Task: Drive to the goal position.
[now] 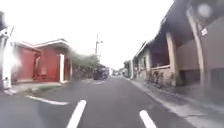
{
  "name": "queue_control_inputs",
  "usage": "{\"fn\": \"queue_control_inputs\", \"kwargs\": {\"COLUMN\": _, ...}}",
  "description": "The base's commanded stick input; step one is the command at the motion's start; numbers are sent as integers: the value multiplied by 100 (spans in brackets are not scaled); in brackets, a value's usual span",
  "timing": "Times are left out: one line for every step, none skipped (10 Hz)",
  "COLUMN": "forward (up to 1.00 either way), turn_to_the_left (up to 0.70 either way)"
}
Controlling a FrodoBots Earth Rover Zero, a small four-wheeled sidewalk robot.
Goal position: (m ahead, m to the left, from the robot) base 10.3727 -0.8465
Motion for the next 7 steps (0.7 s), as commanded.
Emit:
{"fn": "queue_control_inputs", "kwargs": {"forward": 100, "turn_to_the_left": 0}}
{"fn": "queue_control_inputs", "kwargs": {"forward": 100, "turn_to_the_left": 0}}
{"fn": "queue_control_inputs", "kwargs": {"forward": 100, "turn_to_the_left": -26}}
{"fn": "queue_control_inputs", "kwargs": {"forward": 100, "turn_to_the_left": -39}}
{"fn": "queue_control_inputs", "kwargs": {"forward": 100, "turn_to_the_left": -40}}
{"fn": "queue_control_inputs", "kwargs": {"forward": 100, "turn_to_the_left": -40}}
{"fn": "queue_control_inputs", "kwargs": {"forward": 100, "turn_to_the_left": -40}}
